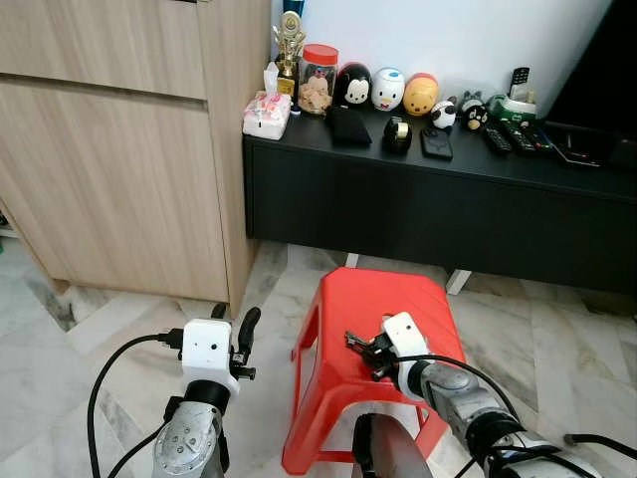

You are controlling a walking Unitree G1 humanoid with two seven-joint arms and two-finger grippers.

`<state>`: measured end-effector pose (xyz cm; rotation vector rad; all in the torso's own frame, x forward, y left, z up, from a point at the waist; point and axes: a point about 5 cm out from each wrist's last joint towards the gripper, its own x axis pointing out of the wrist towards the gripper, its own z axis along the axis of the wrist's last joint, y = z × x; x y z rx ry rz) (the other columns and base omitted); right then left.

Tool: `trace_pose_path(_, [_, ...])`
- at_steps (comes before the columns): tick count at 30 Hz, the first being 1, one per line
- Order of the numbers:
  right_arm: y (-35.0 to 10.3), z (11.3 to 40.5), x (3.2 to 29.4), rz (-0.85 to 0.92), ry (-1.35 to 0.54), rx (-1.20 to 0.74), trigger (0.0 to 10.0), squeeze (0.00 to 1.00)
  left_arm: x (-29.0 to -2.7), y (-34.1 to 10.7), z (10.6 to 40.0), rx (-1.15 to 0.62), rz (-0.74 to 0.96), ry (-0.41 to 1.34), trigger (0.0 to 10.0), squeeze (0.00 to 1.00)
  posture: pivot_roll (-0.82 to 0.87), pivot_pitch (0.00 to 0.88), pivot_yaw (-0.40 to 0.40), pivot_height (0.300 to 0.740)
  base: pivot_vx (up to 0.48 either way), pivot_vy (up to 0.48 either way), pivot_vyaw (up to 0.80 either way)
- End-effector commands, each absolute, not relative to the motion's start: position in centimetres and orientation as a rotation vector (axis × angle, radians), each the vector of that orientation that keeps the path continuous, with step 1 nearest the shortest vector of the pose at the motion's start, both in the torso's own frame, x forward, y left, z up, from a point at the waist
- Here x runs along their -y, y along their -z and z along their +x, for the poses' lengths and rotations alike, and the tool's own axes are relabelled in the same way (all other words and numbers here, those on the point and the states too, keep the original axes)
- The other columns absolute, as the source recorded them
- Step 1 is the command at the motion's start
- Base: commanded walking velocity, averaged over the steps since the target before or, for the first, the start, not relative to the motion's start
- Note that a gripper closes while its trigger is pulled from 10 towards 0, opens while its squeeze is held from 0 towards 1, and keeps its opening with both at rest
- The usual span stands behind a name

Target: Hang keys on a hook

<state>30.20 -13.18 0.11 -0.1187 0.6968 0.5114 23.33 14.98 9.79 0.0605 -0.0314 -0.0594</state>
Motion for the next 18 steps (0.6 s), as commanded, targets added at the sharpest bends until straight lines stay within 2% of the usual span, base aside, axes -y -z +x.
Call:
trace_pose_path(1, [-0.2, 30.3, 14.1, -0.107, -0.475, -0.687, 0.0, 0.00, -14.8, -10.1, 23.5, 0.046, 0.061, 0.058, 10.0, 0.00, 0.08, 0.000, -0.187, 0.550, 0.000, 0.000, 0.00])
trace_pose_path(18, [-2.9, 32.3, 14.7, -0.053, -0.474, -0.515, 0.0, 0.00, -15.1, -10.1, 24.4, 0.058, 0.069, 0.054, 10.0, 0.00, 0.06, 0.000, -0.187, 0.550, 0.000, 0.000, 0.00])
